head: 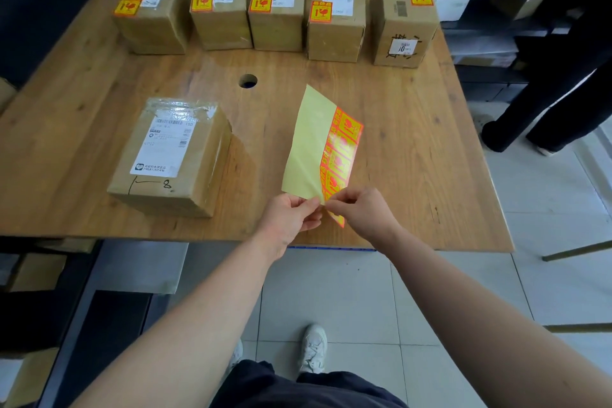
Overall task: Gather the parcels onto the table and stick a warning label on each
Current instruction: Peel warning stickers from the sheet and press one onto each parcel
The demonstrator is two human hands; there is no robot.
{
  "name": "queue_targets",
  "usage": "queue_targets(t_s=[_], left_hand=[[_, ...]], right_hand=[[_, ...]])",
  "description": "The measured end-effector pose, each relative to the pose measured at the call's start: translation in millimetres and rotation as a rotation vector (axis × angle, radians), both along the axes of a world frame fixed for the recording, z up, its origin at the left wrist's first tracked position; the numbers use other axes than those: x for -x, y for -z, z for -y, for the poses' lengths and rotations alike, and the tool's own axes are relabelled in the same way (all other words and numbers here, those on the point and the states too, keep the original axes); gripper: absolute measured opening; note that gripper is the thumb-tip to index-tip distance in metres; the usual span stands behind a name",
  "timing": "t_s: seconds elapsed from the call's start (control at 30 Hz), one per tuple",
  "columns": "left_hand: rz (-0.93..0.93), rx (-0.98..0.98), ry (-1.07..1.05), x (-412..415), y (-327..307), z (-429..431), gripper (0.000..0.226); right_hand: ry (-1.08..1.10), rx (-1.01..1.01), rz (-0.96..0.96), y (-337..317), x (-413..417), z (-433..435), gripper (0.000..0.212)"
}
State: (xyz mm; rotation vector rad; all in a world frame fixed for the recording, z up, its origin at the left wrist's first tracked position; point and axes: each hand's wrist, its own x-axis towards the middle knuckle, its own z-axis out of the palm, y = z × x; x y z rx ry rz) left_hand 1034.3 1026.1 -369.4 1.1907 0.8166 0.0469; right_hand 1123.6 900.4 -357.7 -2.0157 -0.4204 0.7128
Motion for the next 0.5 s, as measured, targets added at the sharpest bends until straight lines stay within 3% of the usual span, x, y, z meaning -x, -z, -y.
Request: queue_targets(t_s=[0.5], left_hand=[[-0.17,-0.188,-0.071,10,14,-5,0.012]], right_hand=[[0.0,0.145,0.053,10,0,2,0.014]])
